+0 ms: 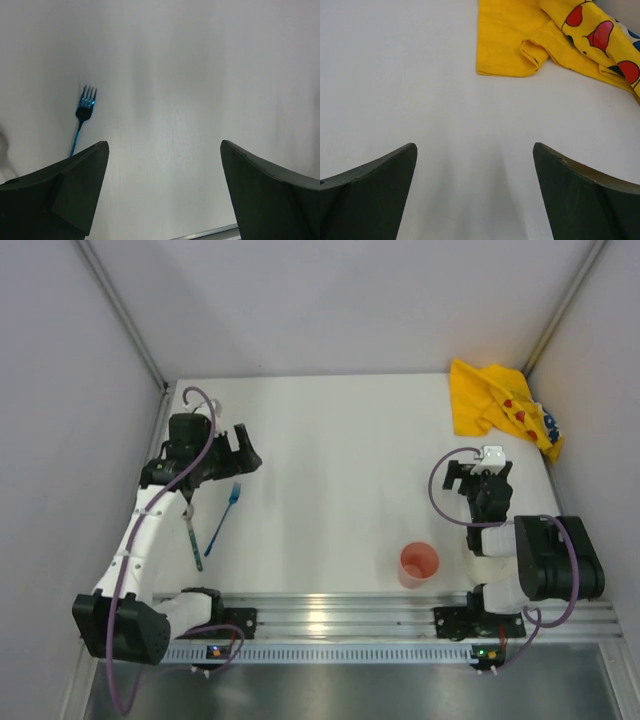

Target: Set the dinner table for one person

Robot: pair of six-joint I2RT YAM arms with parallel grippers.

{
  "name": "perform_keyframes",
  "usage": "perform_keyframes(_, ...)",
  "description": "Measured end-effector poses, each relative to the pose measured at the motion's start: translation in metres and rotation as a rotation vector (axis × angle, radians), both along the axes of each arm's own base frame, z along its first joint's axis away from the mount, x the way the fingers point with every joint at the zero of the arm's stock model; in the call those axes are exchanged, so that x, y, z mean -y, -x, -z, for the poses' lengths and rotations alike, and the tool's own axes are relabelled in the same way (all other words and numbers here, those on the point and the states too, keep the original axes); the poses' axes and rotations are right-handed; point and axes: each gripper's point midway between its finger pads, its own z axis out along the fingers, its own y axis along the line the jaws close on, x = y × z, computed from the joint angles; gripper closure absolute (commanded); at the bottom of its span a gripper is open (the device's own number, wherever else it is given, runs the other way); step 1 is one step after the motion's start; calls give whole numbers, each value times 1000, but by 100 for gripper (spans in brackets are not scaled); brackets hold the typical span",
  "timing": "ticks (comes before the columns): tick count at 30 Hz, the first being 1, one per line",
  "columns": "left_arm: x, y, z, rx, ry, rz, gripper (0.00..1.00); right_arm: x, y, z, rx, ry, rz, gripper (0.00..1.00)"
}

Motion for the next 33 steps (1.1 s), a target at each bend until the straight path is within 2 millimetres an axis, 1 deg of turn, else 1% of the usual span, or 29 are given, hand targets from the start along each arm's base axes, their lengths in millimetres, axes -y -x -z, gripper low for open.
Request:
perform_keyframes(1, -6, 3, 3, -19, -21, -32, 1, 0, 0, 0, 0, 0, 0, 0)
perform_keyframes(3, -23, 7, 9, -59, -77, -129, 1, 0, 0, 0, 0, 0, 0, 0)
perform_keyframes(5, -39, 11, 9, -92, -126, -210, 1, 0, 0, 0, 0, 0, 0, 0)
perform_keyframes(6, -44, 12, 6, -96, -144, -235, 1, 0, 0, 0, 0, 0, 0, 0)
perform_keyframes(9, -51, 17, 4, -114, -171, -268, 1, 0, 0, 0, 0, 0, 0, 0)
perform_keyframes(11, -54, 21, 9, -135, -185, -280, 1, 0, 0, 0, 0, 0, 0, 0)
perform_keyframes(15, -57, 37, 31, -210, -208, -282, 1, 0, 0, 0, 0, 0, 0, 0)
perform_keyframes(17, -57, 44, 38, -241, -216, -279, 1, 0, 0, 0, 0, 0, 0, 0)
perform_keyframes(21, -58, 48, 39, -255, -218, -277, 1, 0, 0, 0, 0, 0, 0, 0)
perform_keyframes(26, -56, 49, 39, -259, -212, -270, 1, 0, 0, 0, 0, 0, 0, 0)
perform_keyframes(31, -51, 48, 40, -267, -191, -253, 1, 1, 0, 0, -2, -2, 6, 0)
perform_keyframes(33, -49, 48, 42, -275, -181, -249, 1, 1, -1, 2, -30, -4, 21, 0)
